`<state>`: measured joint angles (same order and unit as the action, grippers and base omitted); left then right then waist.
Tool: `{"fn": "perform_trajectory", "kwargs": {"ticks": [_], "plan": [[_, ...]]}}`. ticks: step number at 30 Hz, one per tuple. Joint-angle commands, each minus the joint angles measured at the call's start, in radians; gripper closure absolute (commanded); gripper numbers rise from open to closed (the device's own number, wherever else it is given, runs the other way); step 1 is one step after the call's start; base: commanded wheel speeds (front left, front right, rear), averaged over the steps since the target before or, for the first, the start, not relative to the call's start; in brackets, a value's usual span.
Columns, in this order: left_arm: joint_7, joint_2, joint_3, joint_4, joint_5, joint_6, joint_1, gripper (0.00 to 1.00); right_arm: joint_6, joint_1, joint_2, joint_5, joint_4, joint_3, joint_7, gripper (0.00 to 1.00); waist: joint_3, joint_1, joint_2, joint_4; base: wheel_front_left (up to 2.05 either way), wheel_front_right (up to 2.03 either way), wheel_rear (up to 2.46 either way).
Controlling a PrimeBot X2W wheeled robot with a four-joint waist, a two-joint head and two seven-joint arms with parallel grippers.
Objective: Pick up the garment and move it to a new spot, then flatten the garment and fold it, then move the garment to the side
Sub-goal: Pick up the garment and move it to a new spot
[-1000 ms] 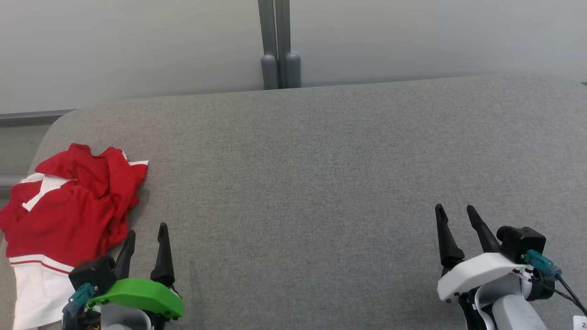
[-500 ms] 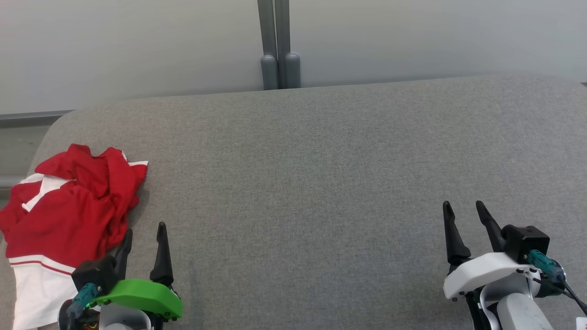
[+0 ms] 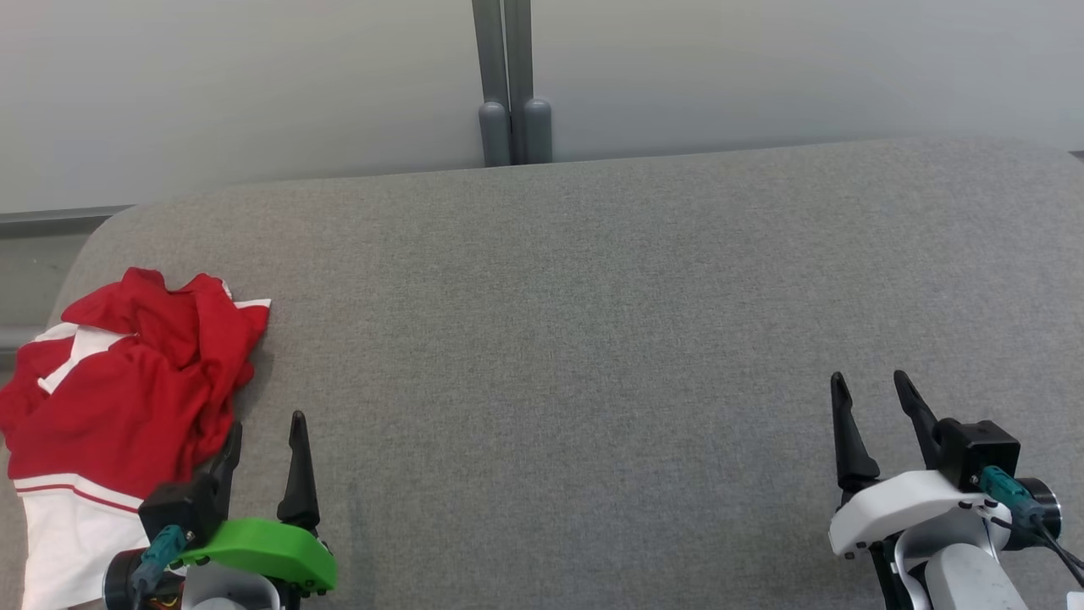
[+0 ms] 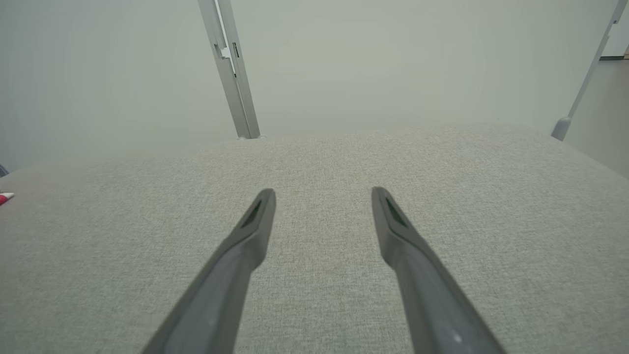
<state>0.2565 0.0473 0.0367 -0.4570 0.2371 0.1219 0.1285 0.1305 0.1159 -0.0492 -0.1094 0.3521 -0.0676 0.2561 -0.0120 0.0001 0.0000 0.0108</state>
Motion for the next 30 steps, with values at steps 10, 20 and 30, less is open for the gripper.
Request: {"fn": "perform_trajectory", "kwargs": {"ticks": [10, 20, 30], "plan": [[0.008, 0.006, 0.006, -0.009, 0.012, -0.015, 0.021, 0.00, 0.000, 0.013, -0.003, 0.008, 0.014, -0.004, 0.010, 0.00, -0.004, -0.0001, 0.0000, -0.003, 0.00, 0.00, 0.00], [0.008, 0.006, 0.003, -0.002, 0.018, -0.014, 0.023, 0.00, 0.000, 0.018, -0.002, 0.002, 0.018, -0.007, 0.010, 0.00, -0.009, -0.0001, 0.0000, -0.037, 0.00, 0.00, 0.00], [0.008, 0.006, -0.005, -0.004, 0.012, -0.017, 0.027, 0.00, 0.000, 0.016, -0.003, 0.028, 0.005, 0.023, 0.009, 0.00, -0.032, -0.0001, 0.0000, -0.212, 0.00, 0.00, 0.00]]}}
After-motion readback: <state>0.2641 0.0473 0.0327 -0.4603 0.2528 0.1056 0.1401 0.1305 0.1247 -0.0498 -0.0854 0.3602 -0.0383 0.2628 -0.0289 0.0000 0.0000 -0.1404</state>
